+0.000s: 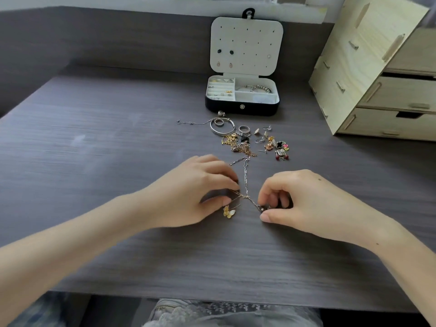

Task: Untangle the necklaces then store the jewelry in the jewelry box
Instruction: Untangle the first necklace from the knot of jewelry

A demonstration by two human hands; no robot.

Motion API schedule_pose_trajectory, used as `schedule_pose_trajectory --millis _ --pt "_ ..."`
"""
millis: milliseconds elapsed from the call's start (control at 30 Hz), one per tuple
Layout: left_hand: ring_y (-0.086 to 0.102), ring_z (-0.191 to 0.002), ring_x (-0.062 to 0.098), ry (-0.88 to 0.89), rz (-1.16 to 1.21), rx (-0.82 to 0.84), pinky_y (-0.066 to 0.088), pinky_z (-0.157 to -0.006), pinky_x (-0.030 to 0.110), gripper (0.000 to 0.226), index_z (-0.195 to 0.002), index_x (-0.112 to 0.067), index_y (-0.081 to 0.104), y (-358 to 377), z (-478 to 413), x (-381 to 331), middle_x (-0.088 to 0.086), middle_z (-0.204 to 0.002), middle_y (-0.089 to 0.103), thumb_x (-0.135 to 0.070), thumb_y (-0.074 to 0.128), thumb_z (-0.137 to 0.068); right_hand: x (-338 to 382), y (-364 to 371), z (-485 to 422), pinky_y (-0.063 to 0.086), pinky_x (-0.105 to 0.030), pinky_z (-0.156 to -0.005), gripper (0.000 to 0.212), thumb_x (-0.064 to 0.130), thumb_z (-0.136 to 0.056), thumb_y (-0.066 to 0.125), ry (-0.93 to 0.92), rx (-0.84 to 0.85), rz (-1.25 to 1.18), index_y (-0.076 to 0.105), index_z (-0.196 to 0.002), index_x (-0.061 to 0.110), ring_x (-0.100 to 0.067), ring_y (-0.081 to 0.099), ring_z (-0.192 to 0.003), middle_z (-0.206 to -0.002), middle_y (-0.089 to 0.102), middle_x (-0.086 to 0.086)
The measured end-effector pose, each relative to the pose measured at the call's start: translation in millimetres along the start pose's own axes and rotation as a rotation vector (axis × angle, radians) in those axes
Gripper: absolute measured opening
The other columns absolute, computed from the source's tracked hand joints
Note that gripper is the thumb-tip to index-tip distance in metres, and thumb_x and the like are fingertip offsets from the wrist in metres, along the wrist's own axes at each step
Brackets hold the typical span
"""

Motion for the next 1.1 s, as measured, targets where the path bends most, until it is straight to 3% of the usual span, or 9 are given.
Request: schedule_pose_trajectory --millis 67,200,333,467,667,767,833,967,1100 --pt "0.053 -0.109 0.015 -0.079 -0.062 0.01 0.044 -0.087 0.038 0.04 -0.111 -0.02 0.067 -0.6 11.2 3.4 -0.01 -0.119 0.061 -0.046 0.047 -0.087 -0.4 0.7 1.9 0.042 -0.018 -0.064 0.012 0.036 -0.075 0.072 0.012 0.017 0.002 0.06 -0.077 0.034 -0.003 0.052 -0.073 -0.074 0.058 0.013" --pt "0.042 -0.123 0.01 -0.163 -0.111 0.049 0.028 -0.095 0.029 0.059 -0.125 -0.022 0.058 -0.7 24.7 -1.3 -0.008 -0.134 0.053 -0.061 0.044 -0.084 1.1 2.0 4.2 0.043 -0.02 -0.064 0.012 0.037 -0.075 0.072 0.015 0.037 0.001 0.061 -0.08 0.033 -0.002 0.052 -0.073 -0.074 0.058 0.013" --pt "0.039 -0.129 0.016 -0.192 -0.08 -0.009 0.025 -0.101 0.032 0.059 -0.123 -0.022 0.059 -5.9 32.1 -7.4 -0.001 -0.136 0.05 -0.062 0.047 -0.081 1.9 0.9 4.3 0.043 -0.021 -0.065 0.013 0.039 -0.075 0.071 0.008 0.036 0.022 0.061 -0.08 0.032 -0.003 0.051 -0.074 -0.073 0.057 0.013" --pt "0.049 -0.098 0.017 -0.181 -0.064 -0.069 0.034 -0.085 0.034 0.04 -0.094 -0.024 0.064 -10.0 27.3 -21.7 -0.004 -0.106 0.057 -0.059 0.051 -0.08 0.8 0.9 3.7 0.042 -0.019 -0.063 0.014 0.04 -0.074 0.072 0.024 0.026 0.031 0.061 -0.078 0.031 -0.003 0.052 -0.073 -0.072 0.057 0.014" --pt "0.049 -0.075 0.017 -0.105 -0.004 0.072 0.031 -0.068 0.019 0.029 -0.083 -0.016 0.055 5.5 8.0 -28.1 -0.002 -0.083 0.054 -0.042 0.042 -0.085 -1.3 -0.5 3.2 0.042 -0.018 -0.063 0.013 0.039 -0.075 0.071 0.052 0.029 0.058 0.062 -0.073 0.03 -0.002 0.053 -0.072 -0.072 0.059 0.012" --pt "0.041 -0.069 0.002 -0.176 0.086 0.097 0.031 -0.068 0.009 0.016 -0.082 -0.021 0.048 0.7 2.3 -24.3 -0.013 -0.077 0.048 -0.034 0.051 -0.091 -3.6 0.0 4.6 0.043 -0.019 -0.063 0.013 0.038 -0.075 0.072 0.048 0.019 0.026 0.062 -0.072 0.03 -0.003 0.053 -0.071 -0.072 0.059 0.012" --pt "0.046 -0.07 -0.006 -0.28 0.2 0.132 0.033 -0.063 0.005 0.02 -0.078 -0.028 0.042 -5.5 -2.4 -17.6 -0.017 -0.072 0.048 -0.023 0.055 -0.093 -4.5 0.5 5.2 0.043 -0.019 -0.063 0.013 0.037 -0.074 0.072 0.042 0.015 0.008 0.062 -0.073 0.029 -0.003 0.053 -0.072 -0.073 0.059 0.012" --pt "0.05 -0.067 0.011 -0.325 0.323 0.002 0.036 -0.057 0.015 0.012 -0.08 -0.017 0.056 -26.6 -24.9 -5.3 -0.006 -0.069 0.058 -0.01 0.061 -0.088 -5.4 0.1 5.4 0.044 -0.021 -0.064 0.013 0.036 -0.074 0.073 0.04 0.013 -0.019 0.063 -0.073 0.028 -0.003 0.053 -0.072 -0.072 0.059 0.011" --pt "0.046 -0.066 0.0 -0.262 0.144 0.095 0.034 -0.059 0.01 0.013 -0.082 -0.018 0.06 -21.7 -38.0 -5.7 -0.012 -0.074 0.052 -0.03 0.06 -0.088 -5.7 0.6 4.3 0.044 -0.019 -0.063 0.014 0.037 -0.075 0.073 0.035 0.019 -0.014 0.062 -0.072 0.029 -0.003 0.053 -0.071 -0.072 0.058 0.012"
Point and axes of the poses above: each hand's wrist, its own z-axis away from the middle knuckle, its own y-axis out of the palm, x = y × z, the point moved 6 cm from there along -z, towards the middle knuckle
